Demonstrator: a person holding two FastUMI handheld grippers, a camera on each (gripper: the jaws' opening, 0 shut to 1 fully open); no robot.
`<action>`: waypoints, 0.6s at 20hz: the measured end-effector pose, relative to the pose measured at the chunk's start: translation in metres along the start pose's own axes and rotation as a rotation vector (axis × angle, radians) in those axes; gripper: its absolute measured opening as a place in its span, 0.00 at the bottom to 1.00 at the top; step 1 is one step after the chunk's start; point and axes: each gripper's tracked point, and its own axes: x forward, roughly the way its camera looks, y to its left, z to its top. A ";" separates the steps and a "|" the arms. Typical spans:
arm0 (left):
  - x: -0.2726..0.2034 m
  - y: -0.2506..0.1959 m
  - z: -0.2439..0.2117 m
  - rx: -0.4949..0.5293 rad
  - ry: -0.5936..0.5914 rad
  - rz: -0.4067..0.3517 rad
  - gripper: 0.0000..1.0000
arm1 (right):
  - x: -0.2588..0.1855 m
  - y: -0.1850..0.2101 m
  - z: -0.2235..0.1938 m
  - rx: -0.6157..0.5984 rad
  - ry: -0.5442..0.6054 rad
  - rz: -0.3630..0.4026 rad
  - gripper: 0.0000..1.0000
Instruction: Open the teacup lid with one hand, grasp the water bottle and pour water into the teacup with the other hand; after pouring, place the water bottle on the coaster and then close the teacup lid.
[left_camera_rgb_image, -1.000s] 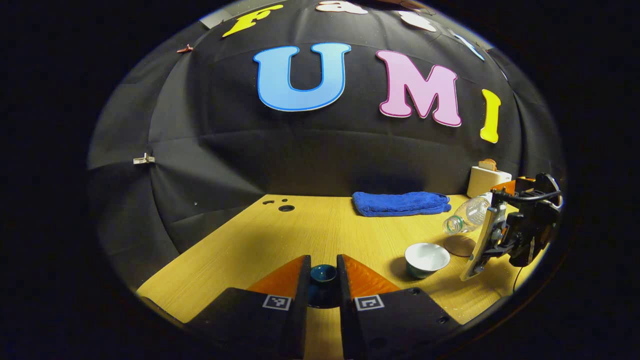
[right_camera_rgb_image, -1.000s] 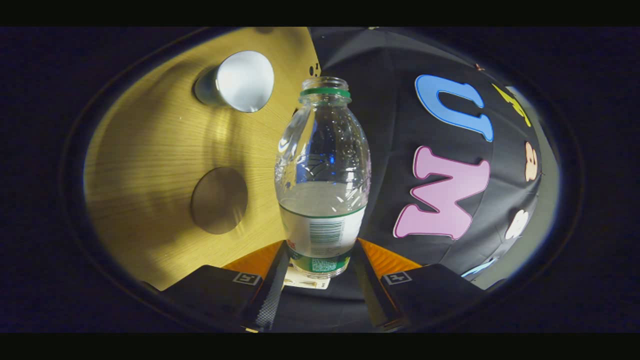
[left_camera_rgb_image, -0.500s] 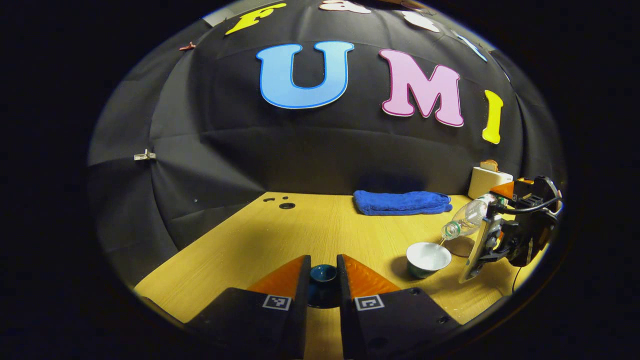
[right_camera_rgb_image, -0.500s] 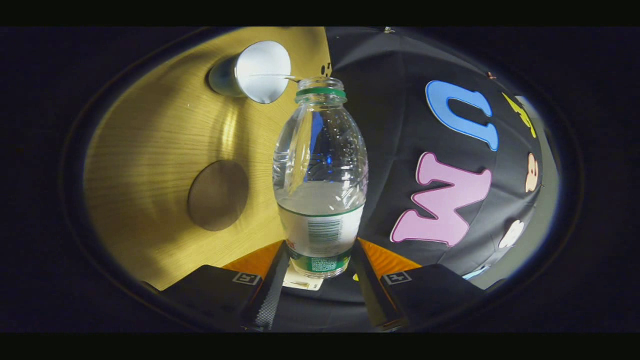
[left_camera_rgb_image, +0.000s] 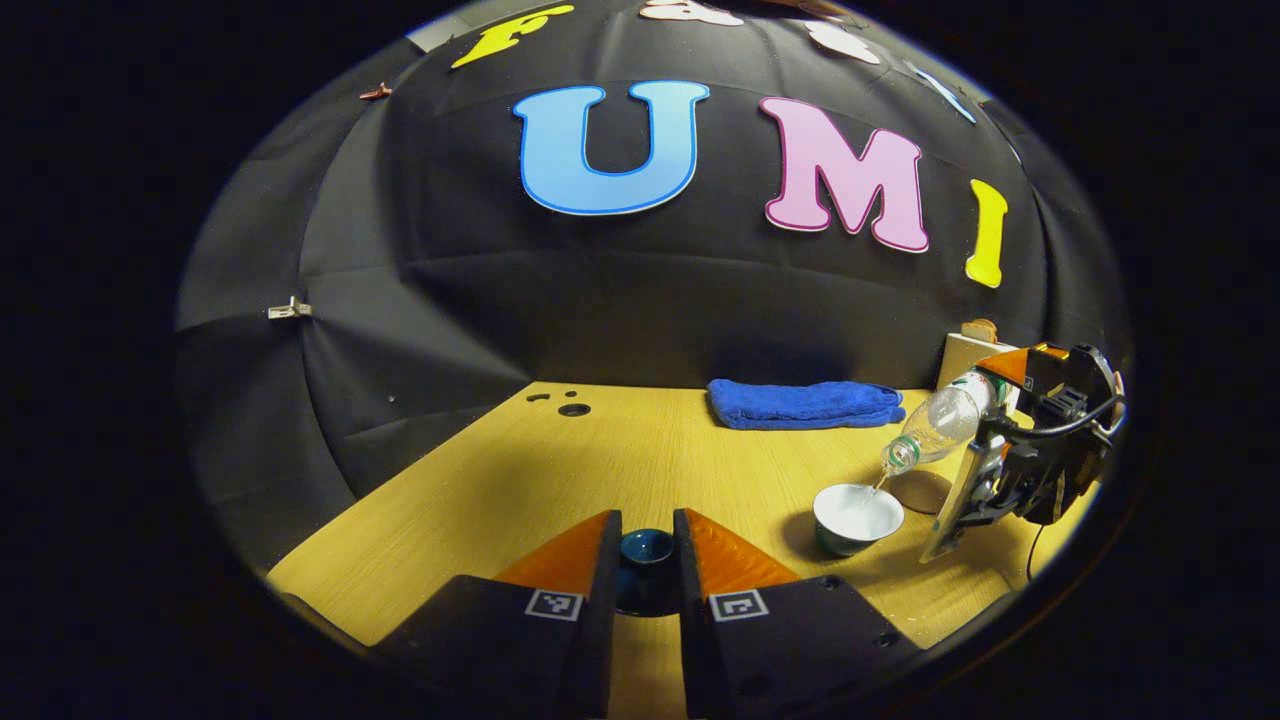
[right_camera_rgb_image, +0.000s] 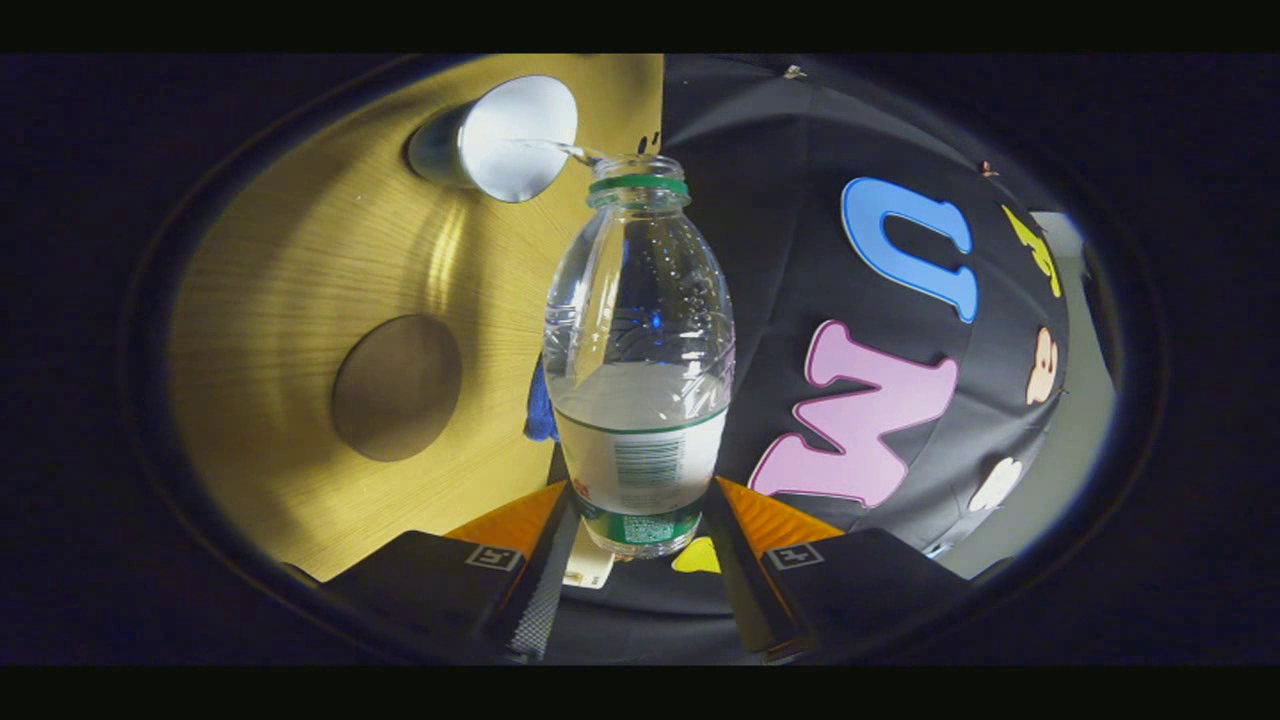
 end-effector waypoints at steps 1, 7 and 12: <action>-0.001 0.000 0.000 0.001 -0.002 0.001 0.31 | 0.001 -0.002 0.001 -0.011 -0.007 -0.007 0.73; -0.005 0.002 0.000 -0.004 -0.003 0.005 0.31 | 0.005 -0.005 0.003 -0.032 -0.020 -0.031 0.73; -0.009 0.004 -0.003 -0.012 -0.001 0.008 0.32 | 0.004 -0.015 0.005 -0.076 -0.034 -0.086 0.73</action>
